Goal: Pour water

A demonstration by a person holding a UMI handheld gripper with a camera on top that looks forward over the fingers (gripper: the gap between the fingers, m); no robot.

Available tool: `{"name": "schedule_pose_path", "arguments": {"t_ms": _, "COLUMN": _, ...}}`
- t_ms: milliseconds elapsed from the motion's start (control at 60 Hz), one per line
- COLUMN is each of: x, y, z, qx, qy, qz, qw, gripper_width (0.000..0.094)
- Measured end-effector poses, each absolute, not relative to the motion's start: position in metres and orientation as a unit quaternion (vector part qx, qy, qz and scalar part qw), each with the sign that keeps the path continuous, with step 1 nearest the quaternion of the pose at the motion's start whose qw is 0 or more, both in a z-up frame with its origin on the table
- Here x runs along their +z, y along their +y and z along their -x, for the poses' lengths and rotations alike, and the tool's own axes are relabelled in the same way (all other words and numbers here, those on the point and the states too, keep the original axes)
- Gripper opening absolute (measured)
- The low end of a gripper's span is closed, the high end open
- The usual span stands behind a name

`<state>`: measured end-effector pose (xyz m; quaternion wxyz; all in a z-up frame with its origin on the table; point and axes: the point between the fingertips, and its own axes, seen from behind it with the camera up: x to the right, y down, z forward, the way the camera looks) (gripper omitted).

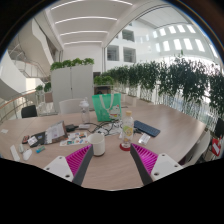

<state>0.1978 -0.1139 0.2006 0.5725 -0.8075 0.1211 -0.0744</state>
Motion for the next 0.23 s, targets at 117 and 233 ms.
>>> {"name": "schedule_pose_path", "arguments": {"t_ms": 117, "x": 0.230, "y": -0.158, "z": -0.163, "qx": -0.084, "qy": 0.121, "qz": 0.805, "qw": 0.574, "gripper_width": 0.0834}}
{"name": "schedule_pose_path", "arguments": {"t_ms": 233, "x": 0.267, "y": -0.200, "z": -0.112, "qx": -0.089, "qy": 0.116, "qz": 0.803, "qw": 0.578, "gripper_width": 0.0838}}
